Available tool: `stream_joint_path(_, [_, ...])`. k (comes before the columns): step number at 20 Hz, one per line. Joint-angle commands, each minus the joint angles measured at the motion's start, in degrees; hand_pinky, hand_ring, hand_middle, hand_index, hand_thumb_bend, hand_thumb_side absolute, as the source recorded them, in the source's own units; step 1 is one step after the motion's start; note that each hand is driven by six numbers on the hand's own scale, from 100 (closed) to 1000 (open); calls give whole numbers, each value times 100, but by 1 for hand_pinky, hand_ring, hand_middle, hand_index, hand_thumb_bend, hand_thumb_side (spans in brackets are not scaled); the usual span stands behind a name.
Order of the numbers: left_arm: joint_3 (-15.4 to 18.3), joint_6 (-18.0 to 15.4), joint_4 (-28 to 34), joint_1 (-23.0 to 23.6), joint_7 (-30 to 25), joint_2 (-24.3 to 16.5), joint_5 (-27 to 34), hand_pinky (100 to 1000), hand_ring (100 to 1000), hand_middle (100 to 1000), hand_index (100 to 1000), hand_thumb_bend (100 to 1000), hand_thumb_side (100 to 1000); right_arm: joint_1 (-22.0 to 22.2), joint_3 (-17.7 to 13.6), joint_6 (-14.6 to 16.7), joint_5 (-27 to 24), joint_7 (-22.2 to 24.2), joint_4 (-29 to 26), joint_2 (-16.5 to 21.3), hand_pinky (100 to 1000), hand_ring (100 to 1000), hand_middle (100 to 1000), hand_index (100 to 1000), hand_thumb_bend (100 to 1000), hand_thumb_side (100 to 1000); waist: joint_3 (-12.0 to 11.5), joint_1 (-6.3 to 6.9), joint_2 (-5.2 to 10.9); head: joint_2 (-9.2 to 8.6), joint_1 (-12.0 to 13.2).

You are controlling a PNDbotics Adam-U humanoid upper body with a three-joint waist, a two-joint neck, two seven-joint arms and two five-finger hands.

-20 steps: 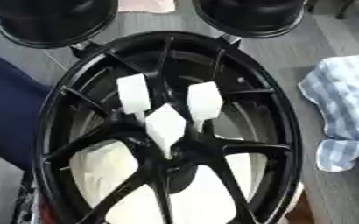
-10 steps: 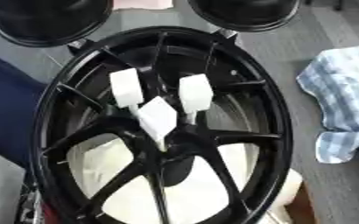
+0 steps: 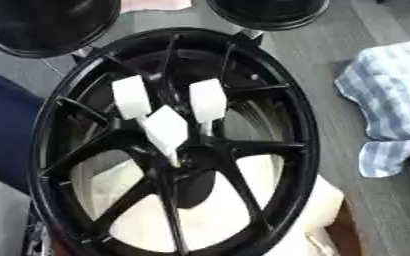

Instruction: Pull the pin out of the wheel hub.

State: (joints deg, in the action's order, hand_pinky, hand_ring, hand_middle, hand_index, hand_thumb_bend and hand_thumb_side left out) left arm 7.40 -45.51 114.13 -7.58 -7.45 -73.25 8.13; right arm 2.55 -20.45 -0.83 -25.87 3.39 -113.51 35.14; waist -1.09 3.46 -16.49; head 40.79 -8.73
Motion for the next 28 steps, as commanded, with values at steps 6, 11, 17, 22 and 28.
stream_joint_path(6, [-848,-92,46,-878,-825,-579,-83,857,761,750,828,100,419,-119,52,-9,-28,102,-31,301,848,698,646,563,163,370,248,-2,162,-31,133])
stream_joint_path(11, [-1334,216,46,-1541,-1449,-498,150,855,757,749,828,100,466,-214,135,-15,-73,203,0,347,848,698,646,563,162,371,435,2,169,-101,292])
stream_joint_path(17, [-1826,675,46,-2275,-2117,-218,547,852,747,744,820,100,492,-357,221,-49,-129,320,40,373,848,698,647,563,160,374,579,21,144,-179,522])
stream_joint_path(22, [-1993,1056,46,-2703,-2510,-56,796,852,748,746,820,100,512,-424,259,-75,-138,386,79,367,848,698,647,563,159,378,629,31,120,-220,558])
stream_joint_path(28, [-2156,1448,46,-3043,-2972,116,858,854,752,752,826,100,561,-458,266,-92,-143,411,113,365,848,698,647,563,157,378,663,52,122,-250,550])
